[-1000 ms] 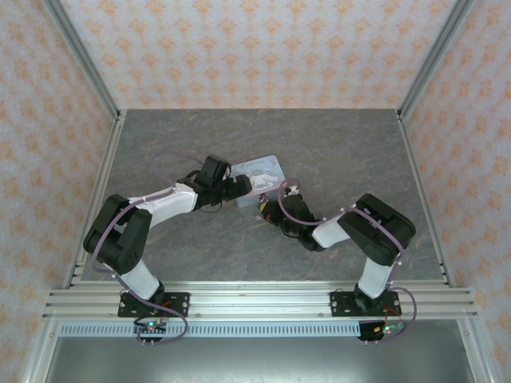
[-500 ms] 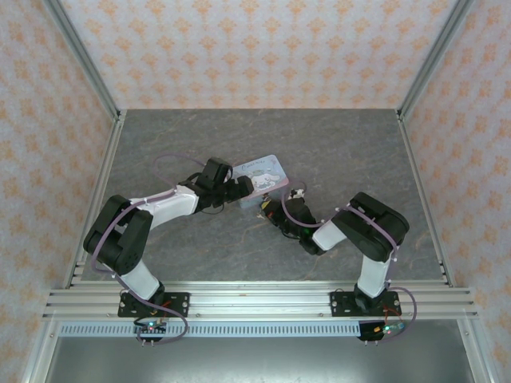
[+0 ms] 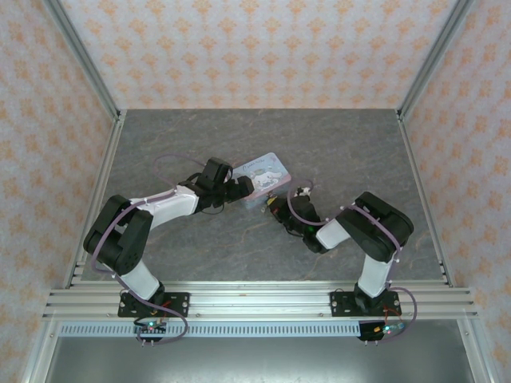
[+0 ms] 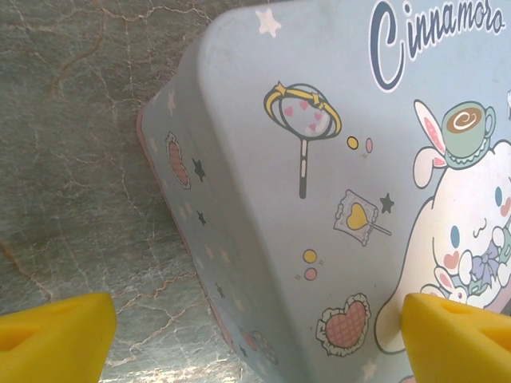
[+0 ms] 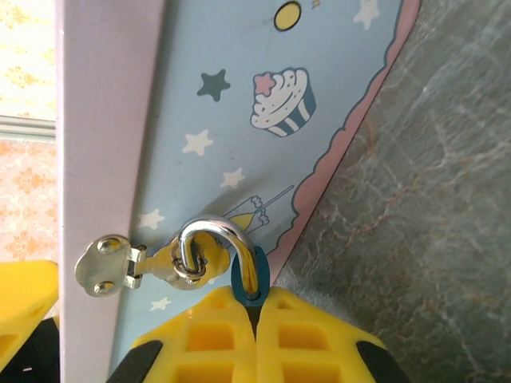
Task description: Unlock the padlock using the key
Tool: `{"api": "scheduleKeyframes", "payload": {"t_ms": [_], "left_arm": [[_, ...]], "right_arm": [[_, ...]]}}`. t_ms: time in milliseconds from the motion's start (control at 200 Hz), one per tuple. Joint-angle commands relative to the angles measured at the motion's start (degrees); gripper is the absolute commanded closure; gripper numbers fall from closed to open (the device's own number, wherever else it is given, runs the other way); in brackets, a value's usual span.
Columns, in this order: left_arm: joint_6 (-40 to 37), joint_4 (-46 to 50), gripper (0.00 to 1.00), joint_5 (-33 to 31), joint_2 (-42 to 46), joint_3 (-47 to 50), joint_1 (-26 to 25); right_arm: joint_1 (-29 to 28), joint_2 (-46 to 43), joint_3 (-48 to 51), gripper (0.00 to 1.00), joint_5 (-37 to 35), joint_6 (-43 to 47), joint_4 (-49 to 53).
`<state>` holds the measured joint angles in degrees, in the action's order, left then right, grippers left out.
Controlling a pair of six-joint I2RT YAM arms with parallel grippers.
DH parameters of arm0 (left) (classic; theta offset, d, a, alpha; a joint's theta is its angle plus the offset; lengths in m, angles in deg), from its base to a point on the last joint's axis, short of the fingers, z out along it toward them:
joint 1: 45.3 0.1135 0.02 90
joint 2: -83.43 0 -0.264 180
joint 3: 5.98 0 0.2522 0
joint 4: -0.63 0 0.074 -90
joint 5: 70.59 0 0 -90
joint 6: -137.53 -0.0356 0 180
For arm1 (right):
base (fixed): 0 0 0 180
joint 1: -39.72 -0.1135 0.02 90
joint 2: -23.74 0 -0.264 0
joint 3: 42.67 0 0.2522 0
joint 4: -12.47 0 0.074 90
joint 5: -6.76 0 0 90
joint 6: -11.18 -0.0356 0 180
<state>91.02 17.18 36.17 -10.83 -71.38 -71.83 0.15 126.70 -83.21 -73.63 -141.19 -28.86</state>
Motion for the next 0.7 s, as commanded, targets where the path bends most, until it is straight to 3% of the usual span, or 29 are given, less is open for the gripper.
{"api": "scheduleKeyframes", "payload": {"t_ms": [0,275,596,696], "left_arm": [[-0.94,6.19,0.09,-1.59,-1.98,1.21,-0.03],[-1.21,6.75,0.09,-1.66,-2.93,0.90,-0.09],[-1.82,7.85,0.10,-1.71,-4.10,-0.45,-0.09],[-1.85,7.91,0.10,-1.63,-4.08,-0.38,-0.04]], "right_arm": [[1.46,-1.03,0.39,1.00,-2.56,0.35,2.00],[3.41,-2.40,-1.40,1.00,-0.70,2.61,7.48],[5.65,-6.02,-9.58,1.00,3.13,10.21,30.76],[5.80,-6.18,-8.54,1.00,3.23,9.91,28.64]]}}
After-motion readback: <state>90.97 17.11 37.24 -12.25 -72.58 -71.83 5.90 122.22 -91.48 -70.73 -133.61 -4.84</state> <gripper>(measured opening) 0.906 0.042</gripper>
